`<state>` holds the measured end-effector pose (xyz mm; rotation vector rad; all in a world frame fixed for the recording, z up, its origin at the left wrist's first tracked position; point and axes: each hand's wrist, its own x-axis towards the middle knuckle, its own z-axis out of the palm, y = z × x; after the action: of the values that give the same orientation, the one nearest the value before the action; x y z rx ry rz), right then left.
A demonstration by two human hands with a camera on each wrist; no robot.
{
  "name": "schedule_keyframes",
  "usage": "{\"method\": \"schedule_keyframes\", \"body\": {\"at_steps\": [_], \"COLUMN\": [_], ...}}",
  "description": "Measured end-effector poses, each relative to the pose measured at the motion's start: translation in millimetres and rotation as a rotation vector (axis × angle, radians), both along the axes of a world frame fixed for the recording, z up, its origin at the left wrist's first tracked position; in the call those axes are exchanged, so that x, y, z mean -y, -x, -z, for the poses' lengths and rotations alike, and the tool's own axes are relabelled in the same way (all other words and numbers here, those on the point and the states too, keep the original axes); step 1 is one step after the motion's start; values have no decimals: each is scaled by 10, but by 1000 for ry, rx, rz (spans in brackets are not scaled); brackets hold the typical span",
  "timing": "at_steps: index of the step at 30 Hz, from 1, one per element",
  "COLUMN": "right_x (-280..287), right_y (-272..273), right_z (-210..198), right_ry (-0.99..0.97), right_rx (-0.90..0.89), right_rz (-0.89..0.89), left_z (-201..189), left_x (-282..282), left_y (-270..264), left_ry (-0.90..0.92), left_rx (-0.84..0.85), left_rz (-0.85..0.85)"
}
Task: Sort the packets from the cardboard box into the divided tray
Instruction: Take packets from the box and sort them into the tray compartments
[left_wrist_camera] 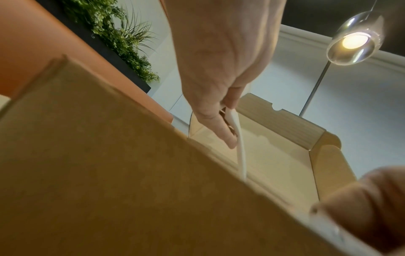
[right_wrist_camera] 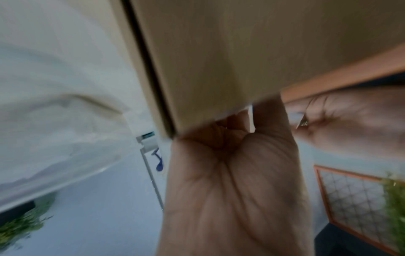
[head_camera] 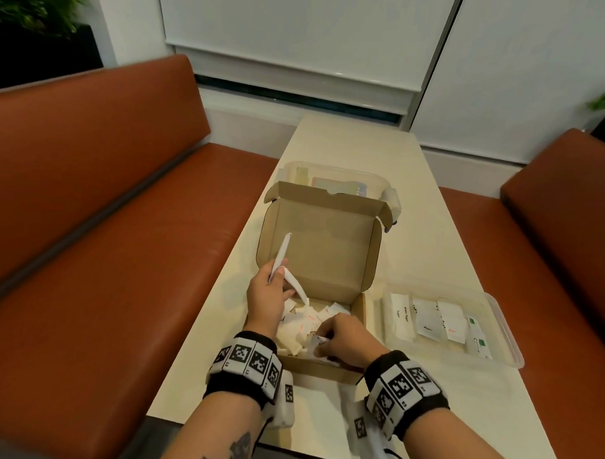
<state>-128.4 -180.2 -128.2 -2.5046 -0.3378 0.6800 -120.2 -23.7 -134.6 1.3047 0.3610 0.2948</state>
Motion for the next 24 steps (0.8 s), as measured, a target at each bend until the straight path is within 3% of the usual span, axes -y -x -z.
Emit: {"method": "schedule_keyframes", "body": {"at_steps": [7, 11, 14, 18, 24], "right_x": [180, 130, 97, 84, 190], "right_y": [-154, -165, -160, -147, -222], "right_z": [-301, -363, -331, -286, -332], "right_ry": [-380, -566, -599, -634, -606], "right_rx": [119, 27, -10, -58, -6], "right_rz": [220, 241, 222, 234, 283], "left_z": [-40, -77, -108, -138, -130], "left_x": [-63, -15, 27, 59, 3], "left_y": [26, 32, 39, 2, -54], "left_ry": [23, 109, 180, 141, -23], "left_rx": [-14, -23, -33, -72, -114], "left_rz": [-16, 49, 112, 140, 5]}}
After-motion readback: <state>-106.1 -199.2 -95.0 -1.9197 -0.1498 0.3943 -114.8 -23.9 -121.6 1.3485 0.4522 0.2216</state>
